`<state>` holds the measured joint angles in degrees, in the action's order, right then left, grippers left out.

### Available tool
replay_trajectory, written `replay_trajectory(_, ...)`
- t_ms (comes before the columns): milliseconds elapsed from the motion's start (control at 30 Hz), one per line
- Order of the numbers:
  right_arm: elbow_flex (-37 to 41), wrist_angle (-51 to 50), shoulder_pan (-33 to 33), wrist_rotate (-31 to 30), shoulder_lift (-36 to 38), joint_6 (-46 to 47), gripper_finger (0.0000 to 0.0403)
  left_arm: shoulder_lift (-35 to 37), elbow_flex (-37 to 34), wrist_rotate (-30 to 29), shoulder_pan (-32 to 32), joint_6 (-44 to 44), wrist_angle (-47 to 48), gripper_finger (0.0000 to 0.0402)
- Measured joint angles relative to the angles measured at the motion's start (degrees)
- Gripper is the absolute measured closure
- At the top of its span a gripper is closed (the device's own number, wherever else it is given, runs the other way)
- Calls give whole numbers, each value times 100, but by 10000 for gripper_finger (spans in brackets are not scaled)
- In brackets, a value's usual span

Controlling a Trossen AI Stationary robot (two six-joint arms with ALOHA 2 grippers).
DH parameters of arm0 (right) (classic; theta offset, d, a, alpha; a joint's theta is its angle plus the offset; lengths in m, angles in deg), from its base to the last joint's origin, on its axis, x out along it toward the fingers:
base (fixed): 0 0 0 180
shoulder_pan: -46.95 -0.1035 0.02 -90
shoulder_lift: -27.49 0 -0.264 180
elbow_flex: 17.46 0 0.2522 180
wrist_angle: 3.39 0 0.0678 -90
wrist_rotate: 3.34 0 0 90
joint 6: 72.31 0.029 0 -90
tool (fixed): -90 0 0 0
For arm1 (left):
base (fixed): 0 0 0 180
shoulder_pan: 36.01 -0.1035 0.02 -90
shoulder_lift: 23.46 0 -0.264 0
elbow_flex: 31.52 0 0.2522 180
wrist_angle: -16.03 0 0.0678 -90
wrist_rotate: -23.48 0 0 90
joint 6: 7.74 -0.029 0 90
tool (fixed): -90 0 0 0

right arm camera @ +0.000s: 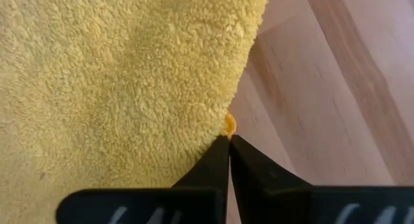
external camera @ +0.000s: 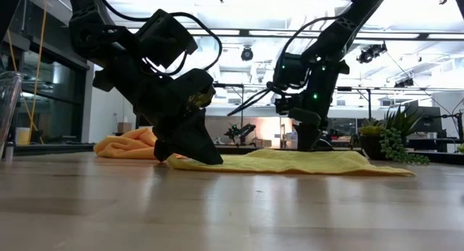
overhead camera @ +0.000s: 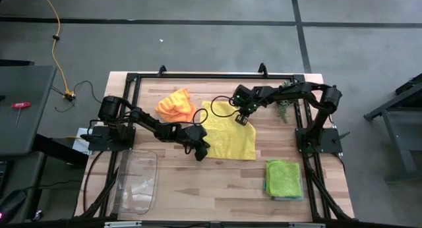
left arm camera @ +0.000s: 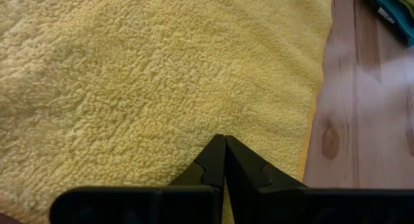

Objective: Fold microfiber towels
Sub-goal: Fold the yellow microfiber cloth

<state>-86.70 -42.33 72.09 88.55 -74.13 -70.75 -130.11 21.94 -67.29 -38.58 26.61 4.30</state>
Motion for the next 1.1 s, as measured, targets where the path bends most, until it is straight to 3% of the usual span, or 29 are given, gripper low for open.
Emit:
replay_trajectory(200, 0, -17, 0, -87, 8, 29, 402, 0, 0, -5, 1, 0, -2, 401)
replay_trajectory(800, -123, -962, 725, -2246, 4, 474, 403, 0, 0, 8, -1, 105, -2, 402)
replay_trajectory(1100, -685, -1302, 791, -1962, 4, 351, 403, 0, 0, 8, -1, 105, 0, 401)
